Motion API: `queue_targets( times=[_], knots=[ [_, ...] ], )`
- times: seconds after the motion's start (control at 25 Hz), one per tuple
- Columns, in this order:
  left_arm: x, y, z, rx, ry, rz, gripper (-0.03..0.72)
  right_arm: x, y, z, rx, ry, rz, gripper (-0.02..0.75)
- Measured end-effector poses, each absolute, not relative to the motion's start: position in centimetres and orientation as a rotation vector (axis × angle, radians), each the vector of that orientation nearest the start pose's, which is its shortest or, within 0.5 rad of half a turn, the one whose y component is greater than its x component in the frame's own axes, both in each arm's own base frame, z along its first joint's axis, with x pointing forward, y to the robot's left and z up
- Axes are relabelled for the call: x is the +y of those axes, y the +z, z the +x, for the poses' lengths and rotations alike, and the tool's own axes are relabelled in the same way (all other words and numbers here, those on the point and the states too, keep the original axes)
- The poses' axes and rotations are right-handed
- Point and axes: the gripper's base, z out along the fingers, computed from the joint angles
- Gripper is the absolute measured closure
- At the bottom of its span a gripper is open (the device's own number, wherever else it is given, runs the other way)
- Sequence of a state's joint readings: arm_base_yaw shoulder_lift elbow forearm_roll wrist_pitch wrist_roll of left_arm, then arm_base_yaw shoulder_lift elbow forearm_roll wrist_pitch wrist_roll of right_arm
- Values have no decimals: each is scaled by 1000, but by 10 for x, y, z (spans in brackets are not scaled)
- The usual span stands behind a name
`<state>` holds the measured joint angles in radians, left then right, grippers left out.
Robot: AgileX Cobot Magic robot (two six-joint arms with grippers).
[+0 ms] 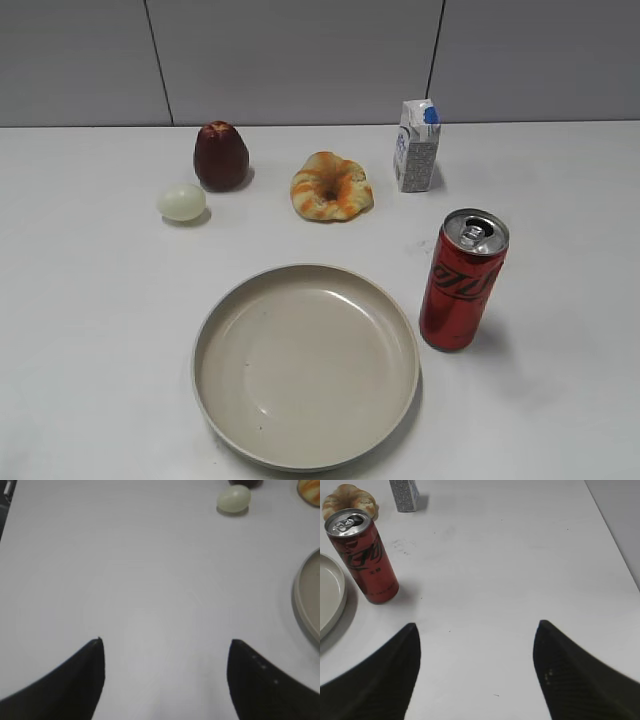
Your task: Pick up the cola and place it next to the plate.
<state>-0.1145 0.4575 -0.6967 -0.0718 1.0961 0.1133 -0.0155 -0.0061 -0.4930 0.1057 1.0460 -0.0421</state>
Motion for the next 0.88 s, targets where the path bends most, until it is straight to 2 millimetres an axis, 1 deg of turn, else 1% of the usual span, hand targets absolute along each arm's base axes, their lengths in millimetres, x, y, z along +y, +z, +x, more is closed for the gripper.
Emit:
queue_targets(
  times=[0.12,0.28,0.4,0.88],
  knots=[
    [-10,305,33,2215,-90,249,109,8,277,-5,2027,90,-31,202],
    [-8,281,17,2160,-89,244,119,8,277,-5,2027,90,-31,202],
    [-7,280,13,2121,-88,240,131,8,277,-5,2027,90,-31,202],
    [-7,280,11,2104,-88,238,138,8,277,-5,2027,90,-31,202]
  ],
)
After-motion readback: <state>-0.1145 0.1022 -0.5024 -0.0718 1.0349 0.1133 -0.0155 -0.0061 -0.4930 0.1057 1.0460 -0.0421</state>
